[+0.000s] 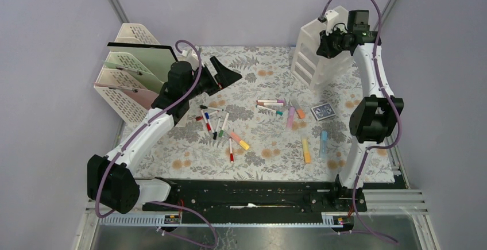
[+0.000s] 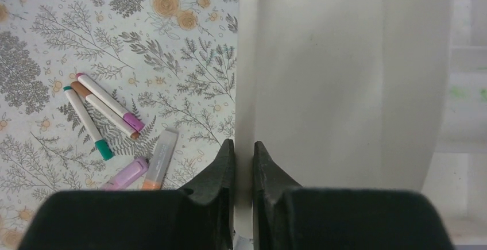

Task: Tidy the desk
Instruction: Move the storage box to the corner of the board.

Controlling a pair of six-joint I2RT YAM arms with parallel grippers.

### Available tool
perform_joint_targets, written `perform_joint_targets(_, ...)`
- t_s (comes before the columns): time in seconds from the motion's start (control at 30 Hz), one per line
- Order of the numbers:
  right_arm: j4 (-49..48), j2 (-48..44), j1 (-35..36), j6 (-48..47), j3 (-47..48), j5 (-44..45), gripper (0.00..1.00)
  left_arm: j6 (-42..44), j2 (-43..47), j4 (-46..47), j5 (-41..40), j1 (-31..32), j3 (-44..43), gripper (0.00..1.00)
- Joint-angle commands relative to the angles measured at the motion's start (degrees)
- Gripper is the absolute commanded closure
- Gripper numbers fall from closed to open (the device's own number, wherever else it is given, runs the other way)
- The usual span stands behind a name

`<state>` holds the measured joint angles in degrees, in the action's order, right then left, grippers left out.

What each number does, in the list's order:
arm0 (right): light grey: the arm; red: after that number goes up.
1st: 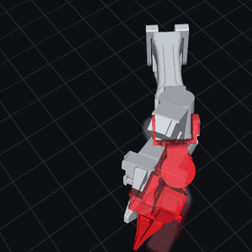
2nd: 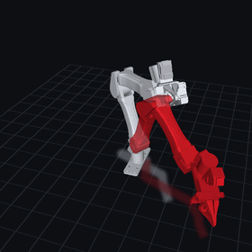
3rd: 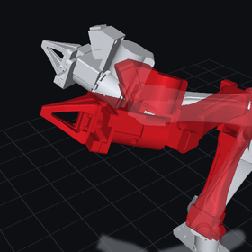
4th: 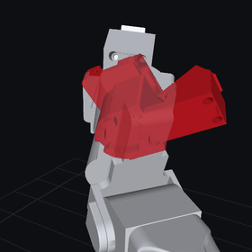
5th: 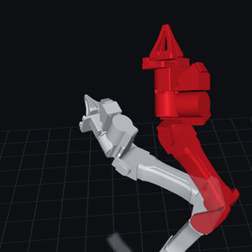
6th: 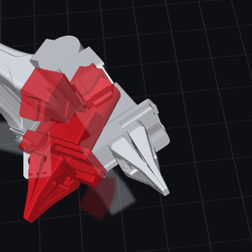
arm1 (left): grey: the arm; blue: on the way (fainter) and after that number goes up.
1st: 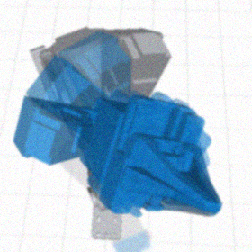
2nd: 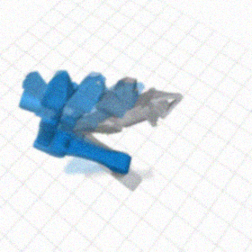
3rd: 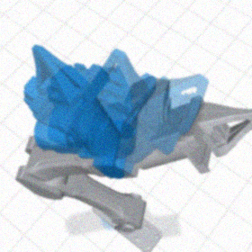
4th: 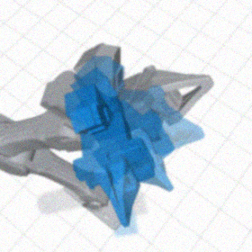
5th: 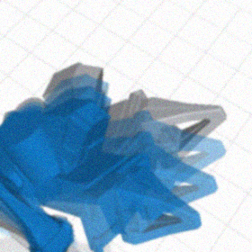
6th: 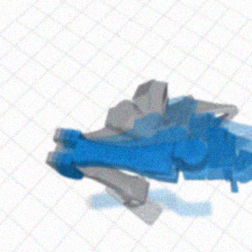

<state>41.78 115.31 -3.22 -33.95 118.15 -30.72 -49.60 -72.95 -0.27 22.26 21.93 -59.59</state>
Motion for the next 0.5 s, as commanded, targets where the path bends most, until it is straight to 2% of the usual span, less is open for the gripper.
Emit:
perform_joint_targets(0.0,0.23,-0.61,-0.29,-0.12,2.63,-4.26,0.96,-0.49,-0.15,4.12,-0.37,0.45,-1.48,0.01)
perform_joint_targets(0.23,-1.76,-2.49,0.92,2.38,1.89,-11.10,1.00,-0.38,-0.56,5.05,-0.64,0.90,-1.69,0.01)
perform_joint_targets(0.47,-4.67,-5.03,8.48,4.94,-0.65,-11.21,1.00,-0.37,-1.31,6.15,-0.84,1.09,-2.37,0.01)
